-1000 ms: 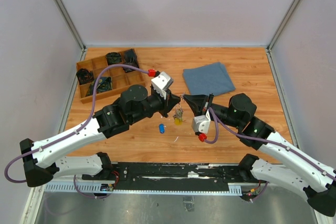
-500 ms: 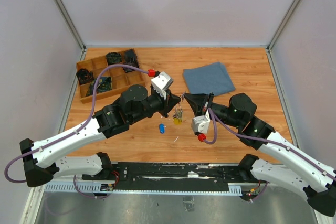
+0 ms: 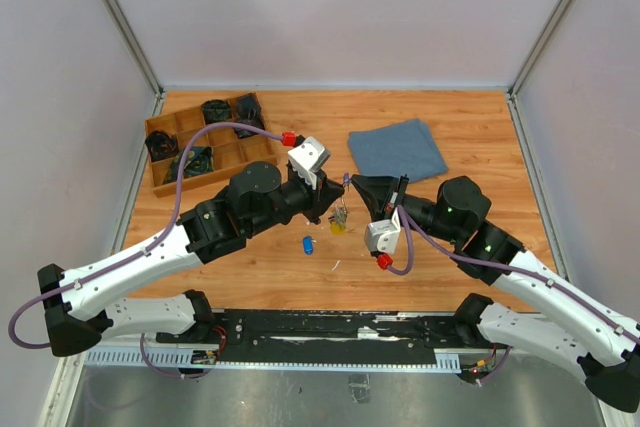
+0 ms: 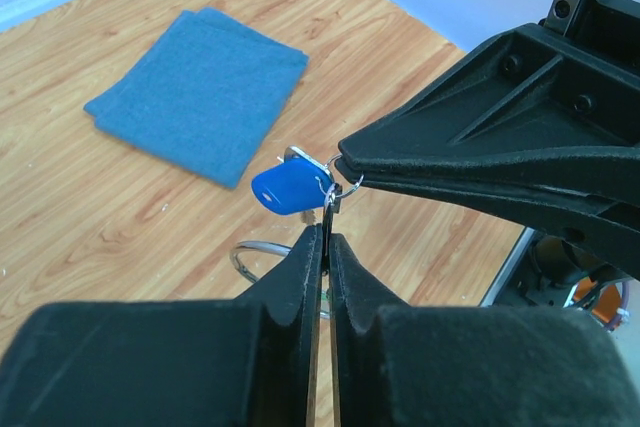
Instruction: Put the keys on the keyring
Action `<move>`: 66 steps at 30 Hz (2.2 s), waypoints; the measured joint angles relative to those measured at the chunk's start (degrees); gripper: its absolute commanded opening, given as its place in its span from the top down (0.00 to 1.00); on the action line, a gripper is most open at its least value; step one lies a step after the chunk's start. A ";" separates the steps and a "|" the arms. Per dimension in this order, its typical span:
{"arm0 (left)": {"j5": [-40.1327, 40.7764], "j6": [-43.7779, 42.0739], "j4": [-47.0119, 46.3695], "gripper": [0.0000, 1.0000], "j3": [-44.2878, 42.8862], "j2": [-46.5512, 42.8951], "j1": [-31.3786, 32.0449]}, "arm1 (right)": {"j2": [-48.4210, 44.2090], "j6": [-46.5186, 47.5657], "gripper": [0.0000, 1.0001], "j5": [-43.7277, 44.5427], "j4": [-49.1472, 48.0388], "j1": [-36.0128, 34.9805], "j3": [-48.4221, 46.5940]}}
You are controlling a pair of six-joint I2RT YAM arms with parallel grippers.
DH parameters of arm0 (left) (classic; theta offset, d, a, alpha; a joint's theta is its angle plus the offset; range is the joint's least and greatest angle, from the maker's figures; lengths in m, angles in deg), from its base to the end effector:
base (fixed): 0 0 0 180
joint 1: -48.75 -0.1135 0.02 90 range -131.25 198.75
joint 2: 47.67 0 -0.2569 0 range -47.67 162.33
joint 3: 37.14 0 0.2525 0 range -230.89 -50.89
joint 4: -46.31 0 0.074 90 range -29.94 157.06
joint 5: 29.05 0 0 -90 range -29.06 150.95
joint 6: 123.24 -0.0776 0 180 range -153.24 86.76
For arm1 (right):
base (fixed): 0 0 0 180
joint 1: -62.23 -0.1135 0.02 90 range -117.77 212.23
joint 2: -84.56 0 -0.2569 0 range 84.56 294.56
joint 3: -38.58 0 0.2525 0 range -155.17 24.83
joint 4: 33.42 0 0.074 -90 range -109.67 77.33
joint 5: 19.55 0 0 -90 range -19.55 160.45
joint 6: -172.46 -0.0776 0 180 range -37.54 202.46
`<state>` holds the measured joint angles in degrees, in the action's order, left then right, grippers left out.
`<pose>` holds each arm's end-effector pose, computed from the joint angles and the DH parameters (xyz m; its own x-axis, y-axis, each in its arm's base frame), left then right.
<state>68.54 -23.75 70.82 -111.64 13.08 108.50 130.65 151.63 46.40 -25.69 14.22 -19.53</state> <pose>0.1539 -0.2436 0.3695 -0.2232 0.0583 -0.9730 0.7646 0.6297 -0.1377 0.1325 0.1945 0.3620 0.9063 -0.2689 -0.3261 -0.2913 0.1618 -0.9429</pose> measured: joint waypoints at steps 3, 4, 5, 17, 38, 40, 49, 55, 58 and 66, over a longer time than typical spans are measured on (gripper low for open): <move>-0.04 0.04 -0.04 0.86 0.00 0.00 0.00 | 0.00 -0.02 1.00 -0.02 -0.04 0.00 -0.04; -0.07 0.04 -0.04 0.85 0.00 0.02 0.00 | 0.00 -0.02 1.00 -0.02 -0.07 -0.02 -0.04; -0.07 0.04 -0.04 0.84 0.00 0.02 0.00 | 0.00 -0.02 1.00 -0.02 -0.04 -0.13 -0.04; -0.28 0.02 -0.20 0.71 0.00 0.37 0.00 | 0.31 -0.04 1.00 0.00 -0.09 -0.39 -0.04; 1.18 -0.02 -0.44 0.54 2.49 -2.89 0.00 | 0.00 -0.15 1.00 0.74 -0.04 -0.39 -0.04; 1.73 -0.07 -0.46 0.53 3.32 -3.32 0.00 | -0.15 -0.28 1.00 1.01 -0.04 -0.39 -0.04; 3.37 -2.56 -0.68 0.47 5.20 -2.19 0.00 | -0.90 -1.29 1.00 1.11 0.70 -0.39 -0.04; 4.09 -6.19 -1.49 0.46 5.20 -0.26 0.00 | -1.60 -2.45 1.00 1.03 1.31 -0.90 -0.04; 4.04 -7.34 -1.95 0.46 5.18 0.76 0.00 | -1.73 -2.91 1.00 1.03 1.66 -0.90 -0.04; 2.60 -8.24 -3.41 0.52 5.16 2.32 0.00 | -1.75 -3.61 1.00 1.03 1.75 -0.90 -0.04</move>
<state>71.14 -31.99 67.41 -106.48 15.40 108.50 128.90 148.02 47.42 -23.94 13.32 -19.57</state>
